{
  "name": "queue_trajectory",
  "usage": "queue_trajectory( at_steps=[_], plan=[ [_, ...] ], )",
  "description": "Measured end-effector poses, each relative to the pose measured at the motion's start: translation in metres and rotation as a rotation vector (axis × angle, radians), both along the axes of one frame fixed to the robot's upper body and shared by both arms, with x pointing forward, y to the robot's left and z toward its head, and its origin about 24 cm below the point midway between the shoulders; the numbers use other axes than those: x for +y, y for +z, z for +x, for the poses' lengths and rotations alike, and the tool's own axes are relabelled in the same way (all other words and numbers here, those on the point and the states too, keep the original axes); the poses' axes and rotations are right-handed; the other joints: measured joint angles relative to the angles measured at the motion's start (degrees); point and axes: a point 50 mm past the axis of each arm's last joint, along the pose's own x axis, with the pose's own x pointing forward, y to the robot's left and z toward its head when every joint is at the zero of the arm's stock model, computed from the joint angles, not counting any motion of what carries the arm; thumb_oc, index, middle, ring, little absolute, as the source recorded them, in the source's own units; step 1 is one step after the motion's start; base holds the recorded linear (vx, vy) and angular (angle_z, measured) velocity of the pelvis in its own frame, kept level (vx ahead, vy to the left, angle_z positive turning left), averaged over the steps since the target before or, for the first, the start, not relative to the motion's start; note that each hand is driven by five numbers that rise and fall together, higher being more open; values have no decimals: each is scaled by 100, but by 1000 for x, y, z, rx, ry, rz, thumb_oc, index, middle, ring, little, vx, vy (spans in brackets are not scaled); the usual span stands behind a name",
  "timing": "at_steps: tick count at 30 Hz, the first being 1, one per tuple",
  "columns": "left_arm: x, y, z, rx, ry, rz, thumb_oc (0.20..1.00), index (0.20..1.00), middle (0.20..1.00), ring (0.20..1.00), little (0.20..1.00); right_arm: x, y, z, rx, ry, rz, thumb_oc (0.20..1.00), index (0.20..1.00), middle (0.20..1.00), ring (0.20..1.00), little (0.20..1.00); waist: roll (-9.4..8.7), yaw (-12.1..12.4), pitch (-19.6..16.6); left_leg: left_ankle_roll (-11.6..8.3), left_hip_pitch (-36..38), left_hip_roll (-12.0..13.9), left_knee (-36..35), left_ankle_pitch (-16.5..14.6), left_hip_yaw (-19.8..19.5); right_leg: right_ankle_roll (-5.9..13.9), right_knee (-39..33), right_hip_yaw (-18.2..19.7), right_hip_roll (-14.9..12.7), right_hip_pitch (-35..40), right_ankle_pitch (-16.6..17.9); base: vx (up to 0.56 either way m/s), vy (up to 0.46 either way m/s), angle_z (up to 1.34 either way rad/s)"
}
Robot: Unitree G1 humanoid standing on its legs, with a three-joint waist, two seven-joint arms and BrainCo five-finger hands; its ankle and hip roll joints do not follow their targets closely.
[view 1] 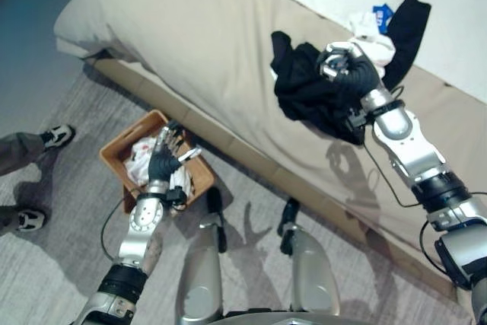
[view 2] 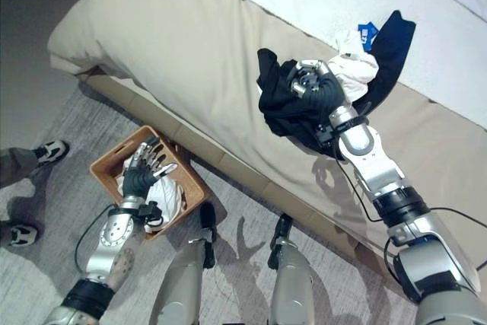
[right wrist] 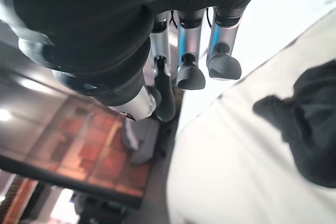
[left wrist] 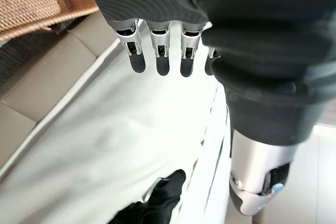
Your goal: Pick up clothes into the bucket
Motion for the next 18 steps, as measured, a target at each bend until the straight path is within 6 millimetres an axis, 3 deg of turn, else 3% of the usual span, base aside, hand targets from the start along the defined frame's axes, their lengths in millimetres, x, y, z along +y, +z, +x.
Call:
queue_trajectory(
  at_steps=[10, 11, 12, 18],
  plan=[
    [1, -6, -5, 21, -6, -1, 1000, 1000, 1000, 1000, 1000, -19, -1, -7, 17, -8, 111, 200, 200, 200, 200, 200, -19, -6, -85, -3, 50, -3, -16, -3, 2, 4, -33, -1, 0, 60, 12, 0, 0, 0],
    [3, -8, -7, 28, -1, 0, 1000, 1000, 1000, 1000, 1000, -21, 0, -6, 5, -38, 106, 514, 514, 514, 514, 514, -19, -5, -86, -3, 48, -3, -16, -3, 3, 3, -34, -1, 0, 56, 12, 0, 0, 0],
    [3, -8, -7, 28, 2, 1, 1000, 1000, 1000, 1000, 1000, -24, -1, -5, -10, -80, 88, 1000, 1000, 1000, 1000, 1000, -19, -5, -87, -4, 44, -3, -14, -4, 3, 2, -37, 1, 1, 54, 13, -32, 7, -2],
    [7, -11, -8, 41, 39, 4, 1000, 1000, 1000, 1000, 1000, -42, 12, 26, -131, -464, -132, 1000, 1000, 1000, 1000, 1000, -5, 17, -163, 6, -289, 6, 54, 6, 18, -19, -15, 25, 0, -276, 84, -42, 11, -2]
  ],
)
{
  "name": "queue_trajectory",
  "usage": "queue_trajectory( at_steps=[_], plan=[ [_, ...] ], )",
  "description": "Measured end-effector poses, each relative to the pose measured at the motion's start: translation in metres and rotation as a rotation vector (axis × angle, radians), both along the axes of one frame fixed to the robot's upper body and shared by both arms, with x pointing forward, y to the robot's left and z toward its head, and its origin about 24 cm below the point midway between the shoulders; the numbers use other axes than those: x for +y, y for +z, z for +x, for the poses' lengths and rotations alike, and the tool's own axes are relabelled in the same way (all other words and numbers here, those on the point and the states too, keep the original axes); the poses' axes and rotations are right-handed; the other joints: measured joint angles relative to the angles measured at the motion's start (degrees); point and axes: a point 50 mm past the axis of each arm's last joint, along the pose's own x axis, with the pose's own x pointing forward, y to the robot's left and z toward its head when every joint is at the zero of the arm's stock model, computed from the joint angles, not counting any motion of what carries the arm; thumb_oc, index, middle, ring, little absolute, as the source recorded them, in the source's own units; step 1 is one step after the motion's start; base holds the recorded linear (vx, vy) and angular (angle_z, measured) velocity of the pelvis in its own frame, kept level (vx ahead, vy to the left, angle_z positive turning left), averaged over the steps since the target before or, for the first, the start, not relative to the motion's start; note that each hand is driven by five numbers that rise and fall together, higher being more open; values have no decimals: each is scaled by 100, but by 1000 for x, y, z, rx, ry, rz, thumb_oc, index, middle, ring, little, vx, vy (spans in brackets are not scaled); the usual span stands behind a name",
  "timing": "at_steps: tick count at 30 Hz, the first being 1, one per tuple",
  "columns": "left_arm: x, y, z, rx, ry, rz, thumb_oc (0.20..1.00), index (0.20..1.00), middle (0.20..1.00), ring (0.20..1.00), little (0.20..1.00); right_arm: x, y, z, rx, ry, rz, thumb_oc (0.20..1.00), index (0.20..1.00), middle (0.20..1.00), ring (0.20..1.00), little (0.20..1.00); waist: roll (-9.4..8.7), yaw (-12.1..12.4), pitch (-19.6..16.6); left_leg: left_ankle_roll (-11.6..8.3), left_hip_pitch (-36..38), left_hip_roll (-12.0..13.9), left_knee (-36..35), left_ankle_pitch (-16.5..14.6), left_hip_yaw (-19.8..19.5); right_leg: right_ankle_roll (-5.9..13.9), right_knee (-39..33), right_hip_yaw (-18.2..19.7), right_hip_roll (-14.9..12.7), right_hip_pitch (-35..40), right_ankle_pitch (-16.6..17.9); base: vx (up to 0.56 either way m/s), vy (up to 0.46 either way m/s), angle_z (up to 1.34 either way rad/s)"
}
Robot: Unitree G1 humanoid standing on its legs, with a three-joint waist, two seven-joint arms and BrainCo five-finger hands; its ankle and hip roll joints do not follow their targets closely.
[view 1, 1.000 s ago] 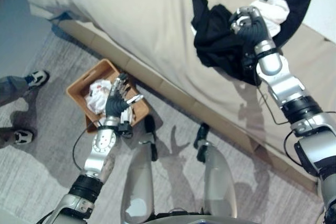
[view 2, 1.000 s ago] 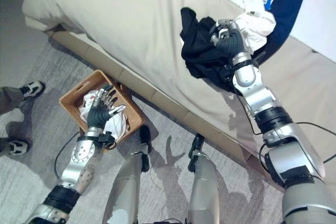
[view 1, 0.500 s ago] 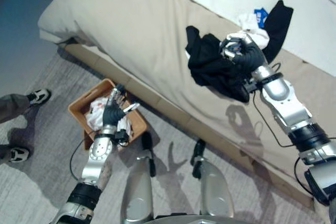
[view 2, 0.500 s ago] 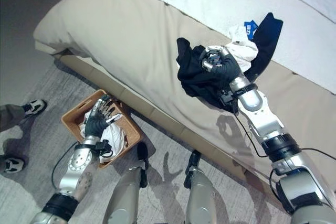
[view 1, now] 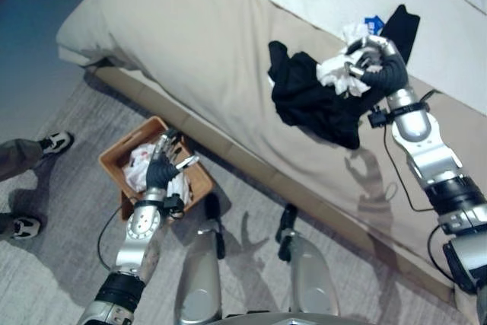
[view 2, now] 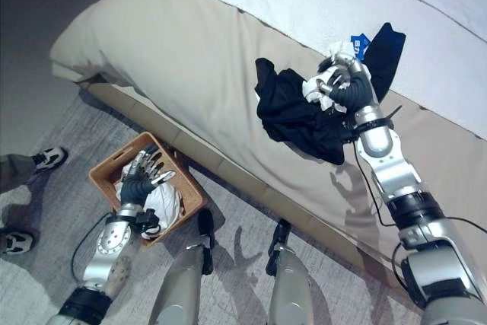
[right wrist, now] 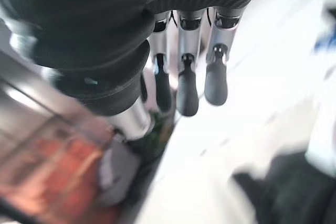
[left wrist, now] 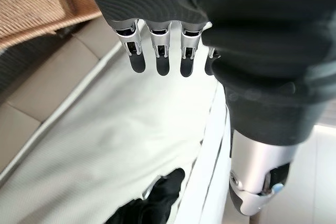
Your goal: Pick up clothes into the bucket
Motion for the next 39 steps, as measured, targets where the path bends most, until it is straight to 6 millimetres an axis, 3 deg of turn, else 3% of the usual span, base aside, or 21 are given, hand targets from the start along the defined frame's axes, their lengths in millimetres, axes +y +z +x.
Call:
queue_trajectory(
  at_steps=[4, 8, 12, 18, 27, 39],
  plan=[
    [1, -4, -1, 19, 17, 3, 1000, 1000, 1000, 1000, 1000, 0, 5, 22, -2, -186, -43, 1000, 1000, 1000, 1000, 1000, 35, -1, 18, 10, -188, -8, 115, 7, 11, 4, 26, 37, -21, -160, 20, -58, 17, -1],
    [-8, 1, 3, 1, 0, -1, 1000, 1000, 1000, 1000, 1000, -8, 15, 37, 13, -328, 7, 1000, 1000, 1000, 1000, 1000, 284, 274, 193, 27, -495, -26, 212, 21, -15, 3, 167, 26, -67, -454, 24, -59, 26, 6],
    [-13, 12, 7, -43, -11, 1, 1000, 1000, 1000, 1000, 1000, -8, 31, 46, 22, -408, -19, 1000, 1000, 1000, 1000, 1000, 498, 304, 565, 55, -900, -93, 404, 38, -102, -51, 528, 23, -177, -888, -35, -49, 24, 10],
    [-17, 31, 10, -113, -44, 17, 1000, 1000, 1000, 1000, 1000, -7, 39, 49, 36, -448, -90, 1000, 1000, 1000, 1000, 1000, 508, 394, 735, 48, -1546, -140, 759, 29, -214, -73, 997, 1, -303, -1496, -162, 0, 13, 11],
    [-17, 46, 11, -172, -39, 27, 1000, 1000, 1000, 1000, 1000, -24, 61, 48, 64, -562, -90, 1000, 1000, 1000, 1000, 1000, 517, 492, 774, 67, -2155, -234, 947, 46, -284, -120, 1473, 11, -497, -2170, -296, -10, 17, 8],
    [-19, 56, 14, -207, -14, 14, 1000, 1000, 1000, 1000, 1000, -44, 67, 39, 12, -705, -82, 1000, 1000, 1000, 1000, 1000, 522, 508, 777, 105, -2272, -335, 937, 83, -297, -89, 1530, 15, -597, -2297, -304, 9, 6, 2]
  ],
)
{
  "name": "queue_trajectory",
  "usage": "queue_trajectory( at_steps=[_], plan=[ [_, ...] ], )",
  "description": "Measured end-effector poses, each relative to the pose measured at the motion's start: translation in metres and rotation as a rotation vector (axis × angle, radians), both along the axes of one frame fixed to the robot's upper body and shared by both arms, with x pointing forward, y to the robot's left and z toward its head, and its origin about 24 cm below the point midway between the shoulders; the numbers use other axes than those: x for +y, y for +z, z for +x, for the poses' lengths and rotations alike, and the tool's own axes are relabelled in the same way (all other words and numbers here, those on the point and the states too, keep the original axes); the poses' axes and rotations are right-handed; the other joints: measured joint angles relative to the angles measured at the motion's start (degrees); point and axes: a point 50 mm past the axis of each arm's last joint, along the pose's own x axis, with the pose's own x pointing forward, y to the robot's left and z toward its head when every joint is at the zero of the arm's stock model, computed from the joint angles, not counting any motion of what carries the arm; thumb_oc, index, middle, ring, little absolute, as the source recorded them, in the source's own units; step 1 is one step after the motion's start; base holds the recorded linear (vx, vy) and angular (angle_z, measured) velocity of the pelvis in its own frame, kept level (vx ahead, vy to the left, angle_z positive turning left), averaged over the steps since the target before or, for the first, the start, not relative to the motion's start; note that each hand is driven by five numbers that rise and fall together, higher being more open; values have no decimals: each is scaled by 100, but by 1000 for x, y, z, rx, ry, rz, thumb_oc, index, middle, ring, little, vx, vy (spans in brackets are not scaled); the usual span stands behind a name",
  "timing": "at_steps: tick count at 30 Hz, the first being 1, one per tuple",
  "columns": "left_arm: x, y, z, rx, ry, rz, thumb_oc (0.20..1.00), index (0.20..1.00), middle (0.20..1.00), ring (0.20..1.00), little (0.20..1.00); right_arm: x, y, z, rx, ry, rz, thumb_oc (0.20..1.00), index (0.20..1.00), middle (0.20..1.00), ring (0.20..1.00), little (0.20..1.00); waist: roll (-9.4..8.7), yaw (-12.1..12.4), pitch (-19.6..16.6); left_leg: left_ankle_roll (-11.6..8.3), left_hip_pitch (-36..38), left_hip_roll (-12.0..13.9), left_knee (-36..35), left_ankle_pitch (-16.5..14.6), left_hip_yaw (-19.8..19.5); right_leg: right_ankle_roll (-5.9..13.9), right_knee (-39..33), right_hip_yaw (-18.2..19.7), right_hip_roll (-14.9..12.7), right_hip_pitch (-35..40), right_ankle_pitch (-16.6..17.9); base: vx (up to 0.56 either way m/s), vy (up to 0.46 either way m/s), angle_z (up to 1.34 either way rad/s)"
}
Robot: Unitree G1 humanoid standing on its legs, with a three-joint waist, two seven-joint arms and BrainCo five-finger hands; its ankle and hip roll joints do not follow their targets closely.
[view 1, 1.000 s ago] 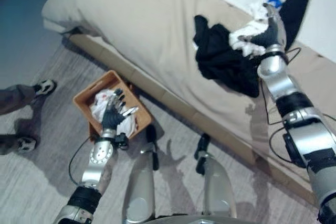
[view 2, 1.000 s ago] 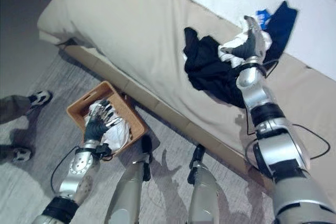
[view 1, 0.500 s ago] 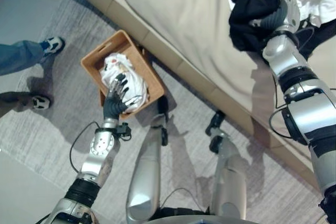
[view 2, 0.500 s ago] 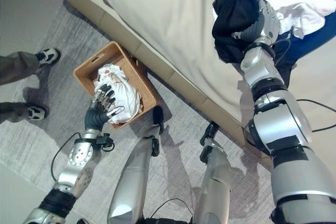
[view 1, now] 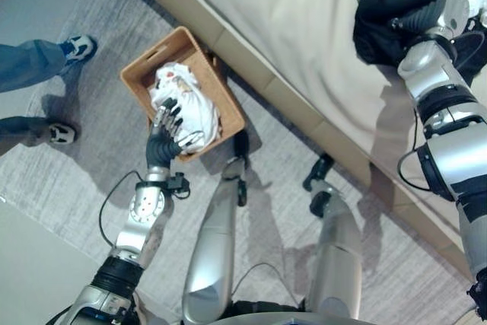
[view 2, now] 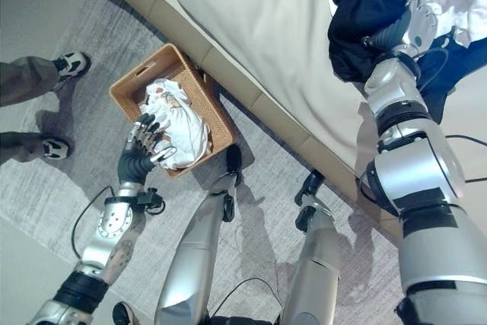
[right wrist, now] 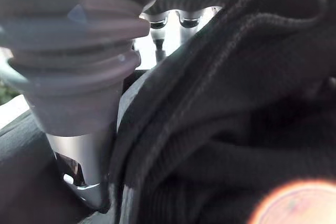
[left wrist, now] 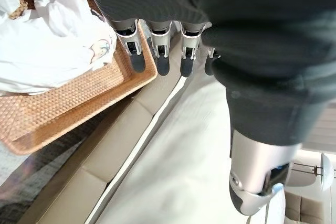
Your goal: Pick up clothes into the bucket
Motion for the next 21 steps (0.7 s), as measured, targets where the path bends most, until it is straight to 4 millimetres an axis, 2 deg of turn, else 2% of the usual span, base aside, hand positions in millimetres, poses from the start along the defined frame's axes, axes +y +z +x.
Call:
queue_trajectory(
  at_steps=[11, 14, 21],
  plan=[
    [-1, 2, 1, -6, 2, -2, 1000, 1000, 1000, 1000, 1000, -31, 4, -13, 5, -127, -20, 1000, 1000, 1000, 1000, 1000, 3, 4, 1, 2, 0, -6, -7, 1, 3, 4, 2, 0, -7, -3, -1, 0, 0, 0],
    [-1, 2, 1, -6, 0, -1, 1000, 1000, 1000, 1000, 1000, -30, 4, -13, 14, -120, -23, 1000, 1000, 1000, 1000, 1000, 4, -12, 0, 4, 1, -4, -8, 2, 3, 4, 5, 5, -5, -8, -1, 0, 0, 0],
    [-2, 2, 1, -12, -7, -5, 1000, 1000, 1000, 1000, 1000, -14, -2, -2, 129, 10, -78, 1000, 1000, 1000, 1000, 1000, 4, -9, 0, 0, 1, -2, -59, 15, 12, 3, 6, 33, 4, -54, -1, 0, 0, 0]
  ],
)
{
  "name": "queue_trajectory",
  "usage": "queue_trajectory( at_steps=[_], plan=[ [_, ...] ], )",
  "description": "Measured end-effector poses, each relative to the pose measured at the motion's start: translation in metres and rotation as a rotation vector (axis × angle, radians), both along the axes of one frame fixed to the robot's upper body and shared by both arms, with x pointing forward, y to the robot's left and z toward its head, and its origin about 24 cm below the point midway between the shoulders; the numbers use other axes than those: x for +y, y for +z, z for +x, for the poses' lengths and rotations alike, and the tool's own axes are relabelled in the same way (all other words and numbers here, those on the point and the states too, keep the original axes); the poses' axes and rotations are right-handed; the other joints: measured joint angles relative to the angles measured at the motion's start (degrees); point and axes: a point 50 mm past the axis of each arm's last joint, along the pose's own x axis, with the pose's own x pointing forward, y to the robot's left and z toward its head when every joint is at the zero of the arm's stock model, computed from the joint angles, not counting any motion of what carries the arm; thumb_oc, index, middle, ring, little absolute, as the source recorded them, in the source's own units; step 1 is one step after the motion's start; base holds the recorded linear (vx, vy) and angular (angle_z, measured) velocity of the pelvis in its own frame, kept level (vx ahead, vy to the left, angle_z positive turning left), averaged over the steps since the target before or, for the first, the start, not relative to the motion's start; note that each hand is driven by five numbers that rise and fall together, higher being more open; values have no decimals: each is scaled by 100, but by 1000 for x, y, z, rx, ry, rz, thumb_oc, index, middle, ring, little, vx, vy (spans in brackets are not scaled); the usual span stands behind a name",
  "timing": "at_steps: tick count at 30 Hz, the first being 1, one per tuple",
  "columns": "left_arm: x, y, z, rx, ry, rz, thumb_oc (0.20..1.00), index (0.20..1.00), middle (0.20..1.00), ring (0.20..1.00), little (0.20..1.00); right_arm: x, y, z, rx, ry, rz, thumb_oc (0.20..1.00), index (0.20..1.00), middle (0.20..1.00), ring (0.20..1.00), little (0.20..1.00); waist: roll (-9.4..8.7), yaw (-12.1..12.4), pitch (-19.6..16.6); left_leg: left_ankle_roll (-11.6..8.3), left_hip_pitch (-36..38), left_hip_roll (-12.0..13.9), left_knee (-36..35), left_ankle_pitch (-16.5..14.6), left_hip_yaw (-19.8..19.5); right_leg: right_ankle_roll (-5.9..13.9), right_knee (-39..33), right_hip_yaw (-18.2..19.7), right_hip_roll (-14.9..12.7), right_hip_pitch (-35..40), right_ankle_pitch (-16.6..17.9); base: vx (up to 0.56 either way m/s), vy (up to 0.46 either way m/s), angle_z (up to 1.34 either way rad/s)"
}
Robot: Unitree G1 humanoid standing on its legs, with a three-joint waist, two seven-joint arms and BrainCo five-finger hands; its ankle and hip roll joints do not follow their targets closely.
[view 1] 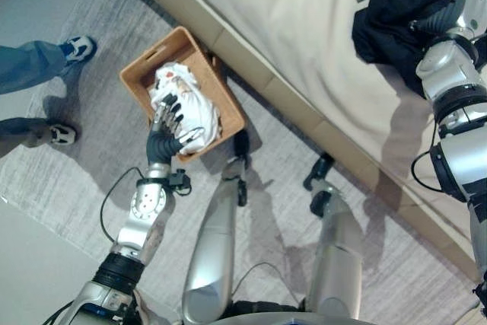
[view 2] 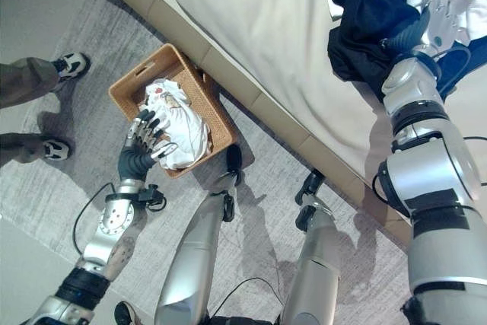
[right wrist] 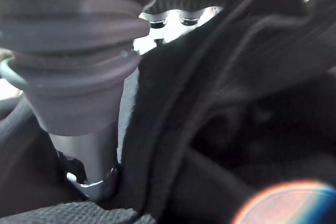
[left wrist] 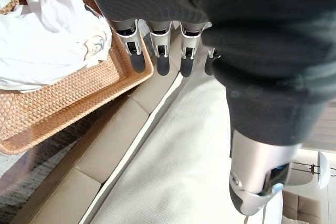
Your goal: Pick up clothes into the bucket
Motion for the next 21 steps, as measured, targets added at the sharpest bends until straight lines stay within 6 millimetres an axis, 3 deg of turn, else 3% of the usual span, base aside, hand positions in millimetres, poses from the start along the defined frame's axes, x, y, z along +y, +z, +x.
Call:
queue_trajectory(
  at_steps=[9, 10, 21],
  plan=[
    [-1, -1, -1, -2, -31, 3, 1000, 1000, 1000, 1000, 1000, -10, -7, -2, 92, -3, 11, 1000, 1000, 1000, 1000, 1000, 8, 167, -3, -7, -26, -11, -45, 7, -26, 4, 6, -34, -10, -24, -34, -1, -3, 1],
    [-1, -1, -1, -2, -34, 4, 1000, 1000, 1000, 1000, 1000, -12, -7, -2, 95, -4, 12, 200, 200, 200, 200, 200, 11, 182, -4, -16, -57, -17, -45, 13, -46, 3, 6, -54, -15, -41, -36, -6, -15, 5],
    [-1, -1, -1, -4, -45, 3, 1000, 1000, 1000, 1000, 1000, -24, 8, -9, 79, -10, 22, 200, 200, 200, 200, 200, 16, 300, -4, -50, -161, -58, -56, 41, -133, 0, 73, -136, -63, -115, -87, 1, -1, 4]
  ],
)
